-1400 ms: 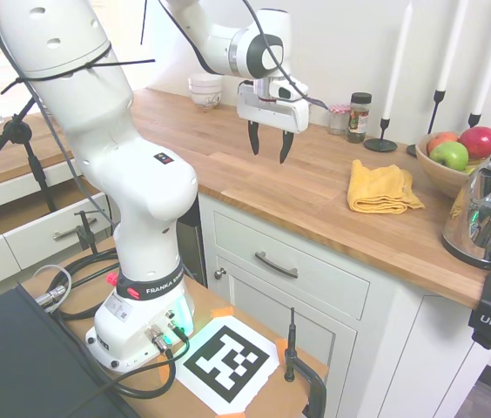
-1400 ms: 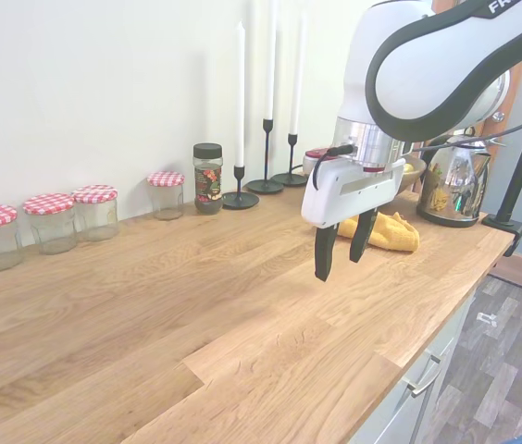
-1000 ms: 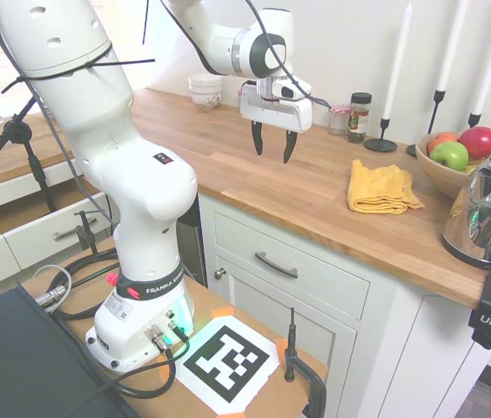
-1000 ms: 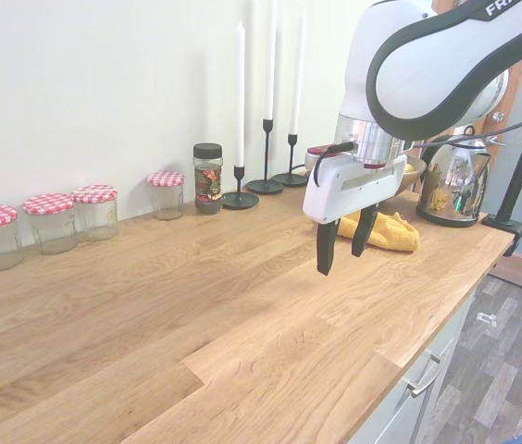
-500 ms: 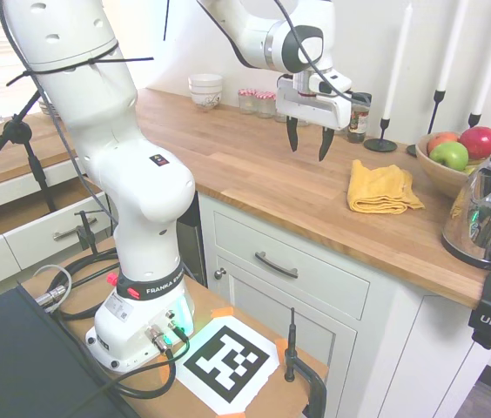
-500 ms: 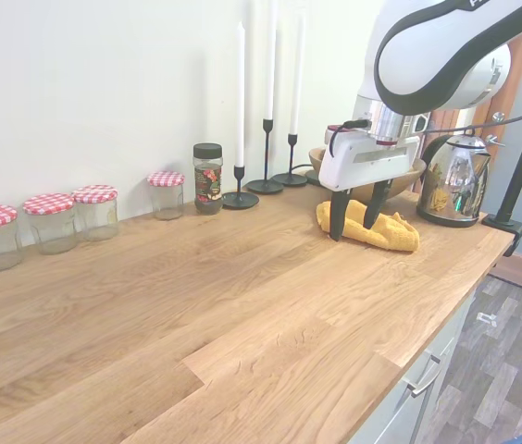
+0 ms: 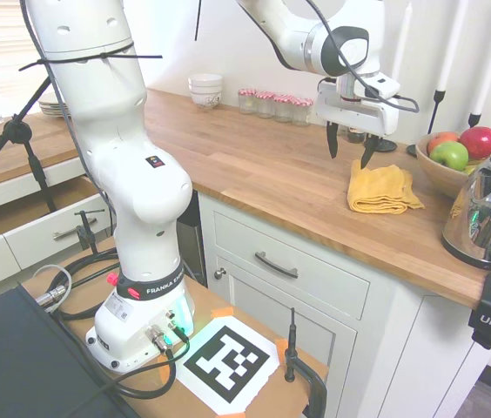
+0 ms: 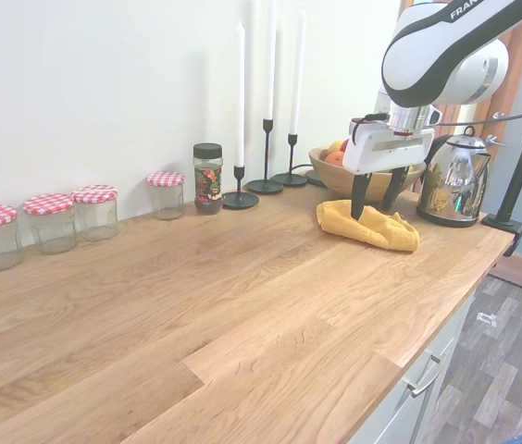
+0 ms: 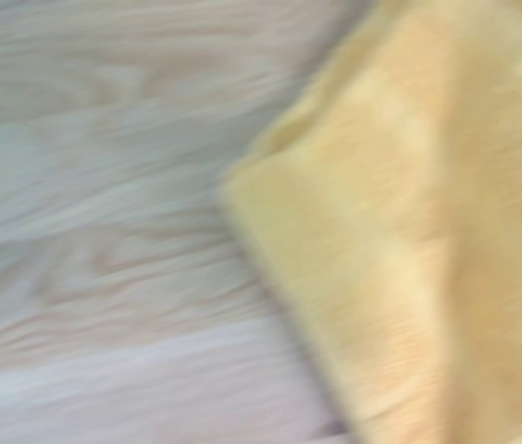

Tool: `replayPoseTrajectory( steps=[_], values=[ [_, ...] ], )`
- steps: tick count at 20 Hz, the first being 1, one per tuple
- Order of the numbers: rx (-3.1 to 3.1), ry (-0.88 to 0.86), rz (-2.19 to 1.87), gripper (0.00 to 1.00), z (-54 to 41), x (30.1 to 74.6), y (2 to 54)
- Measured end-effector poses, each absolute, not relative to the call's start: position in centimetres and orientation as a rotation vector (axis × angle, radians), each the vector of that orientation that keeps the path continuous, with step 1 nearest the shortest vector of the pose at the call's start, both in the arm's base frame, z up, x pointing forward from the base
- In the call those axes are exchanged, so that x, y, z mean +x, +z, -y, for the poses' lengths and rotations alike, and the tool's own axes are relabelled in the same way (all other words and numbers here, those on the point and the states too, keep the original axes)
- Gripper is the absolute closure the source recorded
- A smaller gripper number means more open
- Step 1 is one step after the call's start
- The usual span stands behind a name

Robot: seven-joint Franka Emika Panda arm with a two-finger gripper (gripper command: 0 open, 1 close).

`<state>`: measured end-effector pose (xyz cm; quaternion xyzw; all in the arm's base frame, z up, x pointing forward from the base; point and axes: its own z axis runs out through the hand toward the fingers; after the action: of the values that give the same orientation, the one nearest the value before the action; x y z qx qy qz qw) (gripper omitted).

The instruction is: Wipe the counter

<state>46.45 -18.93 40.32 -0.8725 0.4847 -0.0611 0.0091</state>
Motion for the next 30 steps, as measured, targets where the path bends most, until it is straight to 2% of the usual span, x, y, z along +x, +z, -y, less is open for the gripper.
replayPoseTrajectory(
  steps=[9, 25, 26, 30],
  values=[
    [-2.712, -0.199, -1.560, 0.00, 24.5, 46.9, 38.9],
    [-2.694, -0.178, -1.594, 0.00, 25.8, 47.6, 33.1],
    [-2.692, -0.178, -1.595, 1.00, 25.8, 47.6, 33.1],
    [-2.678, -0.176, -1.591, 1.00, 25.9, 47.5, 33.0]
  ],
)
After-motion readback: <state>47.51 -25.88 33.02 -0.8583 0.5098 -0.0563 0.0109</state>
